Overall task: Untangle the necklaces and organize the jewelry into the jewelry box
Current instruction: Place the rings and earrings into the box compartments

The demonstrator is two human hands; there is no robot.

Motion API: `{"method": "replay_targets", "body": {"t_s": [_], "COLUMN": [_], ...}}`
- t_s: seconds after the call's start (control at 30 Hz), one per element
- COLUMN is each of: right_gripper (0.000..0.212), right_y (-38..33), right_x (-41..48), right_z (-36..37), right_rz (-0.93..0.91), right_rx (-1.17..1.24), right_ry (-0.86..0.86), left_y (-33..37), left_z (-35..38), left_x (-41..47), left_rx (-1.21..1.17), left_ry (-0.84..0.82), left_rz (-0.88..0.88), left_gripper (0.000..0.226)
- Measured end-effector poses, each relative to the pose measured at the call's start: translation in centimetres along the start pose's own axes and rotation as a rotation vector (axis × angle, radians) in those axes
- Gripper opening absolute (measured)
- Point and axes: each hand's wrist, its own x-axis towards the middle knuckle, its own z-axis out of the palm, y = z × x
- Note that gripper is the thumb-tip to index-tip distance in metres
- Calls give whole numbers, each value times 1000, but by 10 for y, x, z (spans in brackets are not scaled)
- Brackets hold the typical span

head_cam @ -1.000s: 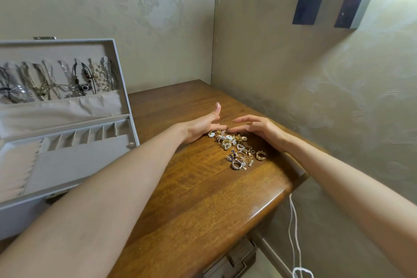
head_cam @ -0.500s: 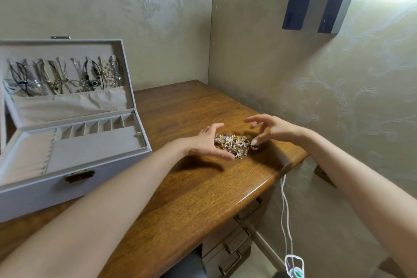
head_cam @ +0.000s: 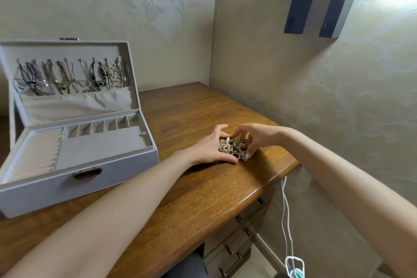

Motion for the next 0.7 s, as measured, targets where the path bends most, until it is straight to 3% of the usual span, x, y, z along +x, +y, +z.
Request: {"method": "replay_targets", "body": {"t_s": [0.2,0.7], "right_gripper": [73,64], "right_y": [-18,-78], "right_x": [-3,-36], "right_z": [11,41], "right_rz": [-52,-110], "right_rx": [29,166], "right_ry": [2,-22], "left_y": [-6,-17], "left_z": [1,-6], "left_x": [-19,-99], "left_rx": [11,45], "left_ry": [72,82], "left_rz": [31,7], "left_gripper": [97,95]}}
